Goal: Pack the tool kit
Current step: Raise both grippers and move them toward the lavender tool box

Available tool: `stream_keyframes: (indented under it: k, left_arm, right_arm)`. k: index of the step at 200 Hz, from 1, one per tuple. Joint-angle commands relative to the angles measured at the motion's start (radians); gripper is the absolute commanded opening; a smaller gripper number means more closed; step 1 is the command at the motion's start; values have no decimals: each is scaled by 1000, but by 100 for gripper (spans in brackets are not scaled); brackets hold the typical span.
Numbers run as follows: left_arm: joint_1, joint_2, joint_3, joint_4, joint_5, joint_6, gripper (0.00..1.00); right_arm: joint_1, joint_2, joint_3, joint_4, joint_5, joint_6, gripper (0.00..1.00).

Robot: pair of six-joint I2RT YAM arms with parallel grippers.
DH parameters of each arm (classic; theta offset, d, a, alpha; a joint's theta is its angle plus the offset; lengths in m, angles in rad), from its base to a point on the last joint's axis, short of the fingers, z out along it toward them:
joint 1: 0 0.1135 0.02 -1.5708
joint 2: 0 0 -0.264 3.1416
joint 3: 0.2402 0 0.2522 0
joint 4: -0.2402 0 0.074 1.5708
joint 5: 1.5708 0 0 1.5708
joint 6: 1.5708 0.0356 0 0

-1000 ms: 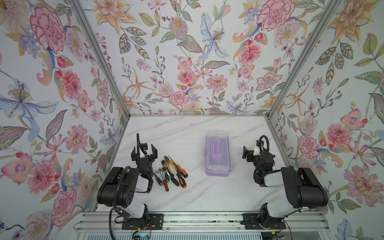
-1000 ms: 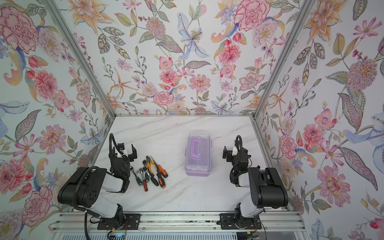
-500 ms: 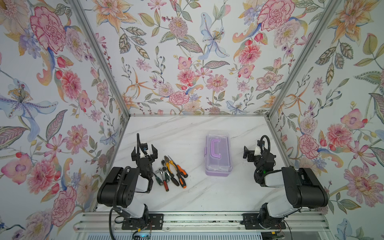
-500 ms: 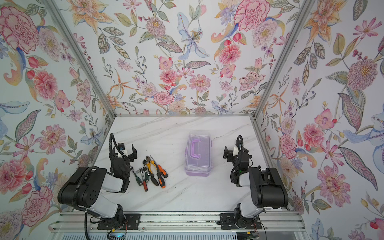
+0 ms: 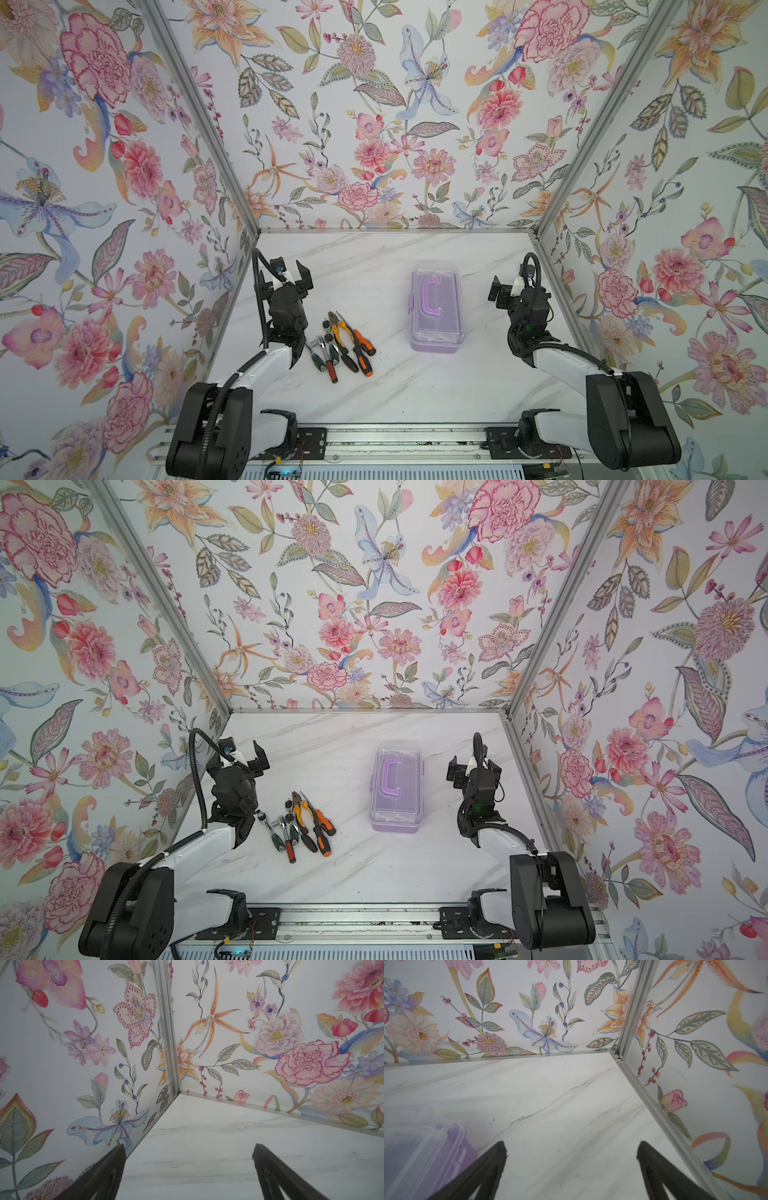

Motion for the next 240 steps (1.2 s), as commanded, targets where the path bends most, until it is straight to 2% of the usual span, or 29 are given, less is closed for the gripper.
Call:
stream_keyframes:
  k: [1, 14, 36, 53, 84, 130, 165, 196, 240]
  left_arm:
    - [-5, -37, 90, -348, 69, -173, 99]
    - [-14, -50, 127, -422, 180, -179, 99]
    - [-31, -75, 159, -515, 284, -238, 99]
    - [-71, -94, 181, -596, 322, -259, 99]
    - [-190, -133, 199, -690, 316, -275, 99]
    - [-267, -153, 232, -790, 364, -286, 99]
    - [-331, -120, 247, -778, 355, -324, 99]
    - [-370, -100, 258, -726, 321, -358, 99]
    - [-394, -54, 269, -707, 353, -353, 98]
  right_arm:
    - [22, -60, 91, -323, 77, 156, 99]
    - [69, -80, 117, -381, 96, 195, 99]
    - [202, -109, 171, -471, 176, 189, 99]
    - [304, -122, 239, -566, 240, 217, 99]
    - [423, -114, 376, -764, 171, 304, 100]
    - [567, -12, 522, -942, 49, 327, 98]
    - [610, 81, 604, -1003, 38, 352, 98]
    - [617, 99, 626, -1001, 32, 418, 94]
    - [622, 113, 634, -1046, -8, 418, 85]
